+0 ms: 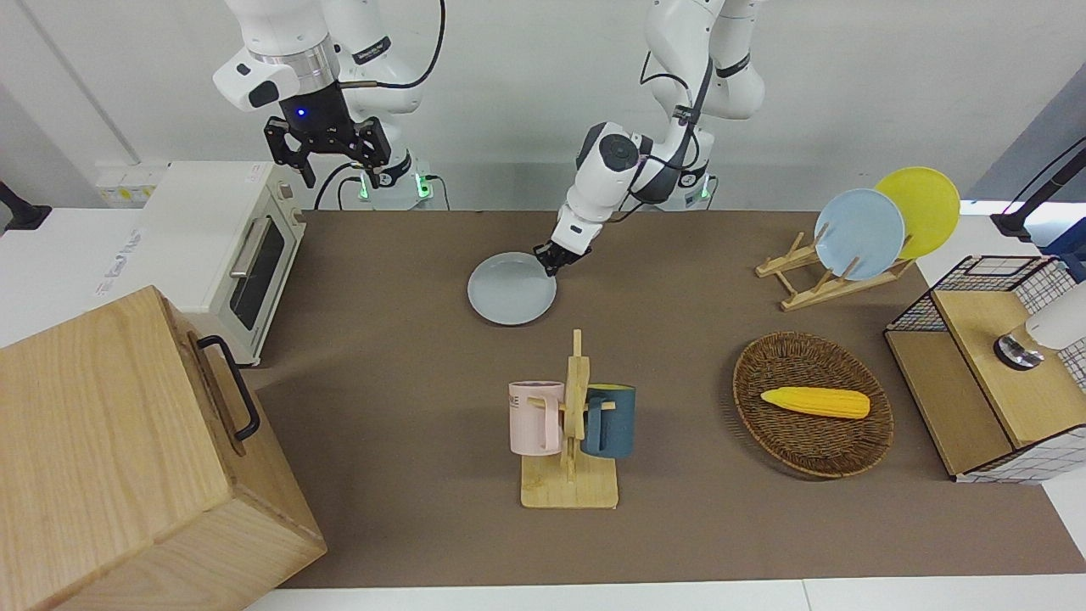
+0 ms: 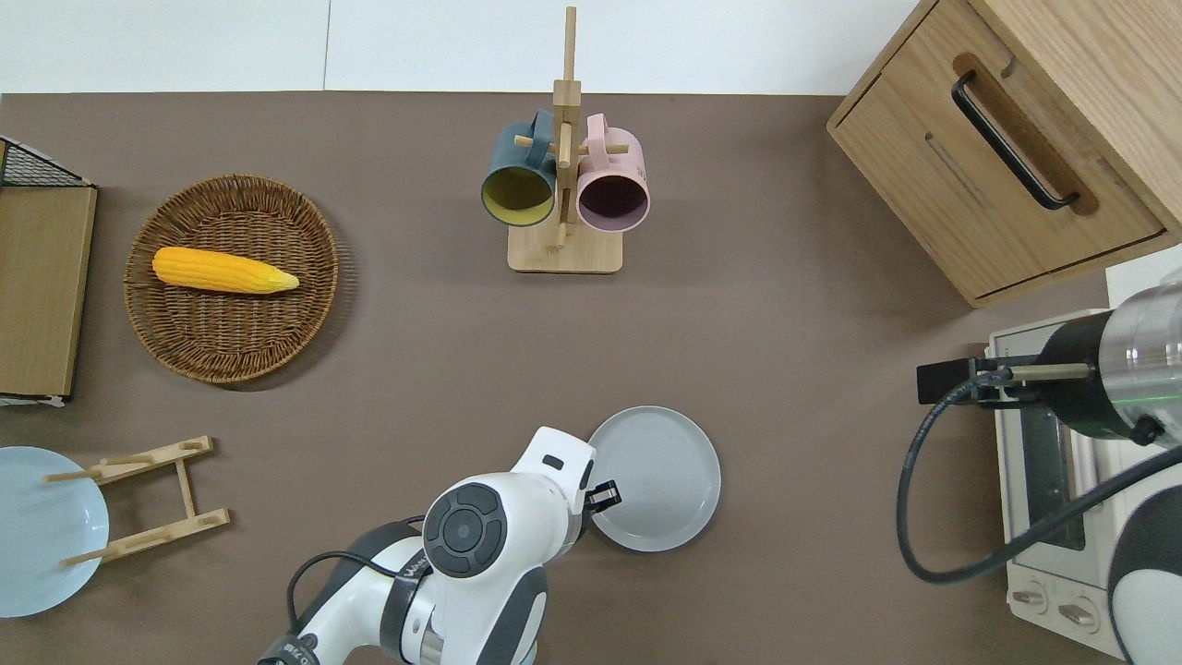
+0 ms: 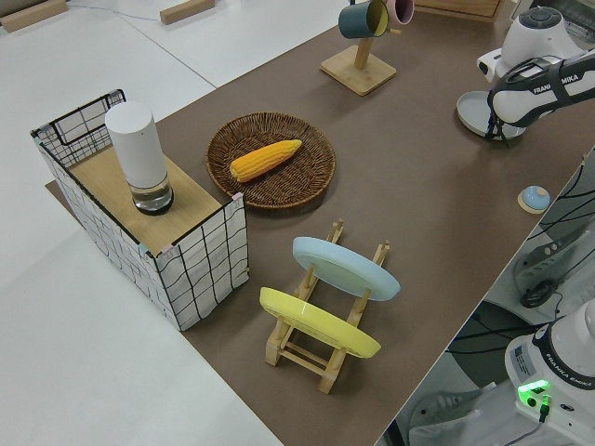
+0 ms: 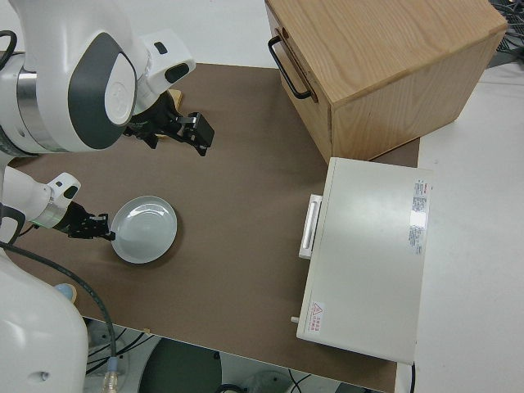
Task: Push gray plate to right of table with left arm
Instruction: 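Keep pushing the gray plate with the left gripper toward the toaster oven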
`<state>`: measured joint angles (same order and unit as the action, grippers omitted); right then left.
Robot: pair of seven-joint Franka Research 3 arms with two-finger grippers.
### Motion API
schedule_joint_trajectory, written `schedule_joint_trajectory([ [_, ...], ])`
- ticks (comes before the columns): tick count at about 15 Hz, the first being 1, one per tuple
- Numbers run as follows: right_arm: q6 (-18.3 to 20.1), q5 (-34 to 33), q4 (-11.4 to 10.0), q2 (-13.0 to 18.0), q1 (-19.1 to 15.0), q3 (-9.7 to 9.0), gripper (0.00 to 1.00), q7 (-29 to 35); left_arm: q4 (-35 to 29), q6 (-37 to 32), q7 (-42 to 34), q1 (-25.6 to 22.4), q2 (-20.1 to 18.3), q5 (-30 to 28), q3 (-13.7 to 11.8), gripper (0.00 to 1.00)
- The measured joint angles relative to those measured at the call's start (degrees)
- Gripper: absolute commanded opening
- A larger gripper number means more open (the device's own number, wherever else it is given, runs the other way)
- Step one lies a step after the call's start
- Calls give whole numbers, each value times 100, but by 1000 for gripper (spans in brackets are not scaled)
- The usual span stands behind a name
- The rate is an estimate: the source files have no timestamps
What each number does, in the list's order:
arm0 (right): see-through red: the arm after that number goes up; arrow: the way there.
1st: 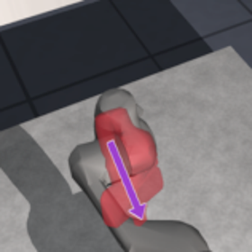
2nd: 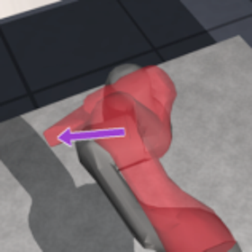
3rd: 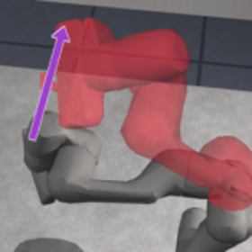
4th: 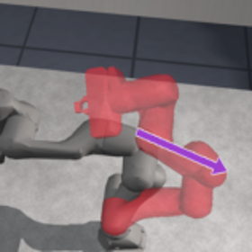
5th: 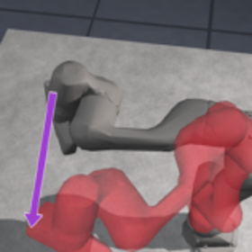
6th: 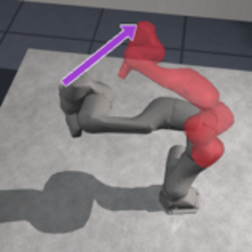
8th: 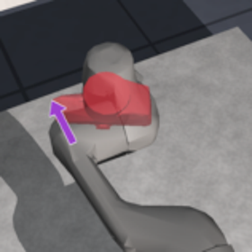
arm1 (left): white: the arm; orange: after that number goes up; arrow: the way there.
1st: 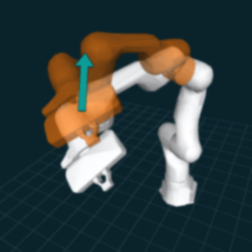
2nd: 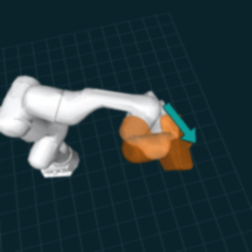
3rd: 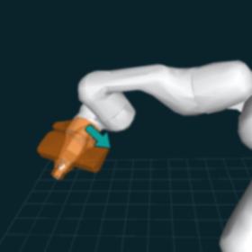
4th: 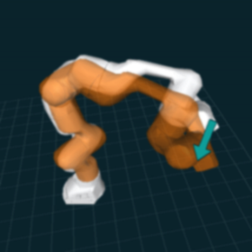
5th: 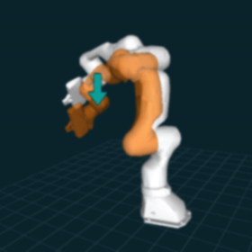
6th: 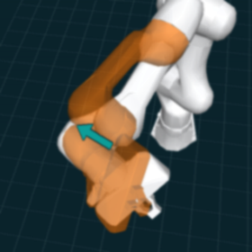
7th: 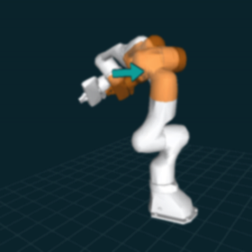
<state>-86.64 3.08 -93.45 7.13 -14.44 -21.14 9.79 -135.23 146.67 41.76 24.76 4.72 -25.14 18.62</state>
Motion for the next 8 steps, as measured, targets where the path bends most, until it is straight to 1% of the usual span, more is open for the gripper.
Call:
schedule_joint_trajectory([
  [3,0,0,0,0,0,0,996,0,146,185,50,135,204,-12,-5,0],
  [8,0,0,0,0,0,0,996,0,329,211,78,238,358,-33,-14,0],
])
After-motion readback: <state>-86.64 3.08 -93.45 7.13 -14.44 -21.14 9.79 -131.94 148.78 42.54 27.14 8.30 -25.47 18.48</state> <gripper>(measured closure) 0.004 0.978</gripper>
